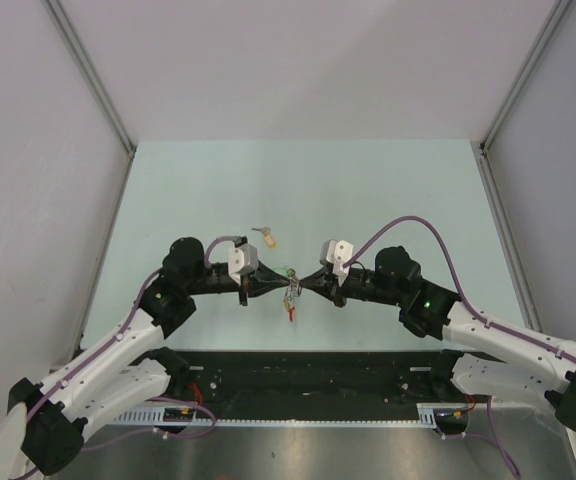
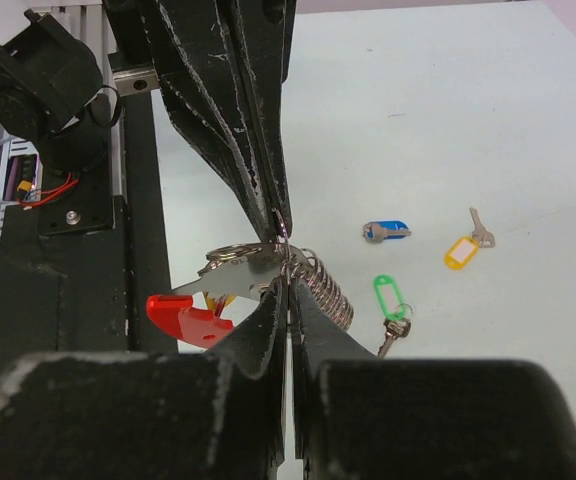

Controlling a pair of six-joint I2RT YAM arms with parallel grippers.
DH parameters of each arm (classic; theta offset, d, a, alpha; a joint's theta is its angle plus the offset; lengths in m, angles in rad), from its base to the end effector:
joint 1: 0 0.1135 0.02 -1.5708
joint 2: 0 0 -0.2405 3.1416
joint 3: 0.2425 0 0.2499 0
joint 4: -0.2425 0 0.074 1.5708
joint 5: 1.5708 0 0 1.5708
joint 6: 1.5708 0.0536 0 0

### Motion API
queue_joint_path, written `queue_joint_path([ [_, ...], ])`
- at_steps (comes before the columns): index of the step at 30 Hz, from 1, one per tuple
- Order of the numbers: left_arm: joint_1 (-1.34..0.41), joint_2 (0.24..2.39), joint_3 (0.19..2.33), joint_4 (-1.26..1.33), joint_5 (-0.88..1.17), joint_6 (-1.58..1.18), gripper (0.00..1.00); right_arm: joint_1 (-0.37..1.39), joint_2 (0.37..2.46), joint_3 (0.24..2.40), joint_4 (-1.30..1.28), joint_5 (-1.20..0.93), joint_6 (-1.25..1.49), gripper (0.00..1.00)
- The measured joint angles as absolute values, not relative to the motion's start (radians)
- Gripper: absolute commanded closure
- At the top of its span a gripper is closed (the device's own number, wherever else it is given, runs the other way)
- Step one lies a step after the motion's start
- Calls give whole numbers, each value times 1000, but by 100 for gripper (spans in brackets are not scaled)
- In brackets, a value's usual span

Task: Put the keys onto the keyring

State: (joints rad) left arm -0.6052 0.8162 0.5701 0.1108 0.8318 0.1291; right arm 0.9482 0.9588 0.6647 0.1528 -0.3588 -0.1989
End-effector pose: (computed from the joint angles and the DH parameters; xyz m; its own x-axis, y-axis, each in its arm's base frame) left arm 0.1537 -0.1545 0.2730 0.0169 0.0938 -0.9955 0.9916 0.1262 0.0287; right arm 0.1330 0.2176 0.2800 0.1098 -0.1642 -0.9803 -0.9606 0.2358 -0.1471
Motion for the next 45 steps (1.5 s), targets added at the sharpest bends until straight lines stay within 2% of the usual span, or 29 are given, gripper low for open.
queue_joint_path([
  [45,-631,873,582,86,896,144,100,928,962,664,124,-385,-149,100],
])
